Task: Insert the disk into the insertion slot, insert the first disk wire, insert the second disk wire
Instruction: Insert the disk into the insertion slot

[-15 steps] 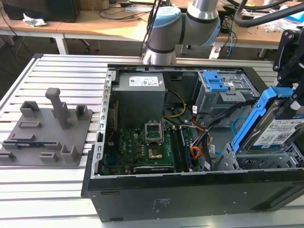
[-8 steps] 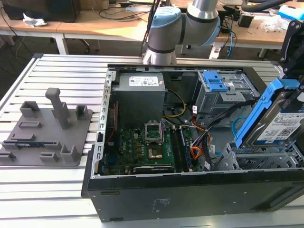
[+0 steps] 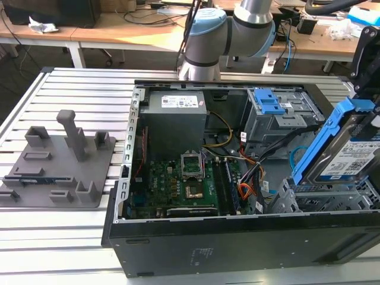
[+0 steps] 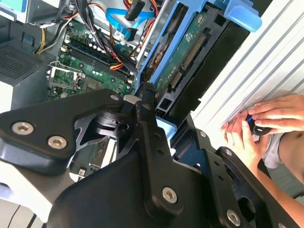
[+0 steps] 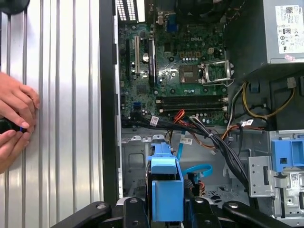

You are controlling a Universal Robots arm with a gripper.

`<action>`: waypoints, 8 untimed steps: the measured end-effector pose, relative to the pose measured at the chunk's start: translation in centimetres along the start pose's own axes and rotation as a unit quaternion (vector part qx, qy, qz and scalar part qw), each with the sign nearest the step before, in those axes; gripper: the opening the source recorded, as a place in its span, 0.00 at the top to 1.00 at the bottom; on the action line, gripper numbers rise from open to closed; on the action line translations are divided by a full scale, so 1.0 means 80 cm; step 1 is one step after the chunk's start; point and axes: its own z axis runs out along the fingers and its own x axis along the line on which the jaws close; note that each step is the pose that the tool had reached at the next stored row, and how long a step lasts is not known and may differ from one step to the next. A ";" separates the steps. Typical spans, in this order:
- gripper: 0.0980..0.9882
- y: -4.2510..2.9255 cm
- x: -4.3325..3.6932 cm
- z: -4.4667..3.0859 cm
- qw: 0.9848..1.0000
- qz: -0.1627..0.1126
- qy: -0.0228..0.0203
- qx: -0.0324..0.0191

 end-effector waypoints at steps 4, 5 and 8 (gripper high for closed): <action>0.70 -0.0008 -0.001 0.0027 1.000 0.000 0.000 -0.001; 0.70 -0.0011 -0.001 0.0040 1.000 0.000 0.000 -0.001; 0.70 -0.0024 -0.001 0.0100 1.000 0.000 0.000 -0.001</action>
